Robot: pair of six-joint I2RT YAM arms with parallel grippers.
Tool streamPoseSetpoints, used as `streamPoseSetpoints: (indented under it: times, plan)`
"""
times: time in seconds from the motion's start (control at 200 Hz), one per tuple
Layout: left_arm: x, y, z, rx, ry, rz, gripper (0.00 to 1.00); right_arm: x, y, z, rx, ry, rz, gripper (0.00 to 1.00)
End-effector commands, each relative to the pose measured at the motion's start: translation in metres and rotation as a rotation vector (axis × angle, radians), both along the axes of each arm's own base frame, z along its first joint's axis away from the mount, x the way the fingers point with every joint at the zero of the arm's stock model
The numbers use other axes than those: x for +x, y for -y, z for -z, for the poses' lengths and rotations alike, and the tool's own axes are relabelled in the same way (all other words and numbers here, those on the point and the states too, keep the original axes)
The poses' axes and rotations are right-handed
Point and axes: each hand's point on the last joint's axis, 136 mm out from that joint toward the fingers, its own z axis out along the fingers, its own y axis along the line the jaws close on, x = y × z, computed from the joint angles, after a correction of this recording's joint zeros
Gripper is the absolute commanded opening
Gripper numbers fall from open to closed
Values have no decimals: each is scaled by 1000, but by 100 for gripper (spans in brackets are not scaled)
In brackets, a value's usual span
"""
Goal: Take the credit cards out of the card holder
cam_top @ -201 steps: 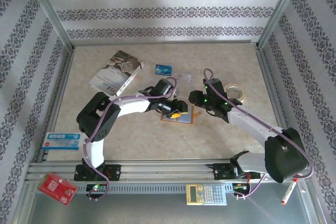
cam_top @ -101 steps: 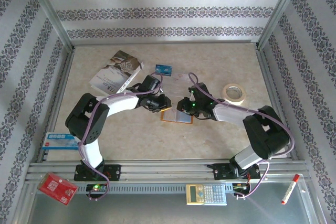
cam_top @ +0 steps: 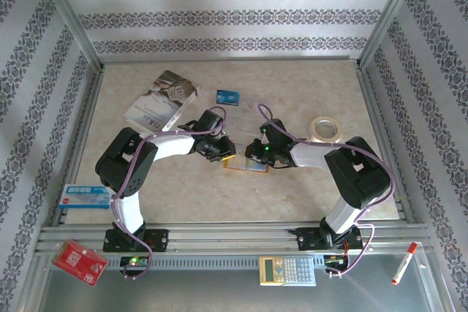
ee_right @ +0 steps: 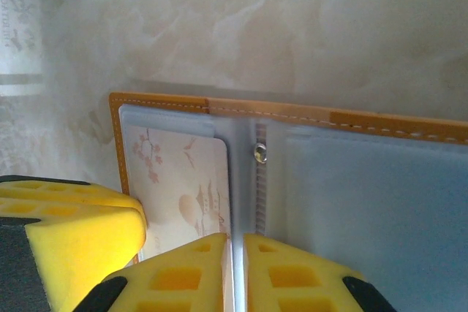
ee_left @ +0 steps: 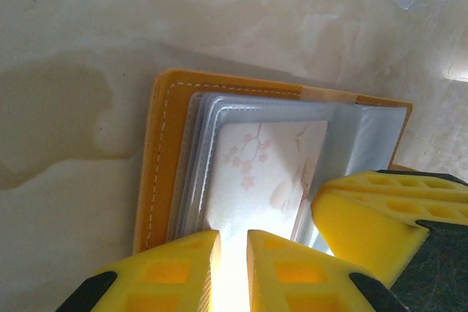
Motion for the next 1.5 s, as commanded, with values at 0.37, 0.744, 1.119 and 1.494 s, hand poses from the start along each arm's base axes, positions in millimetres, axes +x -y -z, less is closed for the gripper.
streamPoseSetpoints:
  times: [0.37,0.744,1.119,1.494]
  plan:
    - [-24,-22,41,62,-132,-45,19,-6,-9,4,59,11,-88,16]
    - [-28,-25,48,17,-178,-28,19,-9,-26,-14,190,105,-230,14]
    - [-26,-34,51,29,-186,-38,19,-5,-15,-14,167,135,-210,4]
    - [-16,-34,27,-24,-139,-48,35,-6,7,-10,137,114,-185,0]
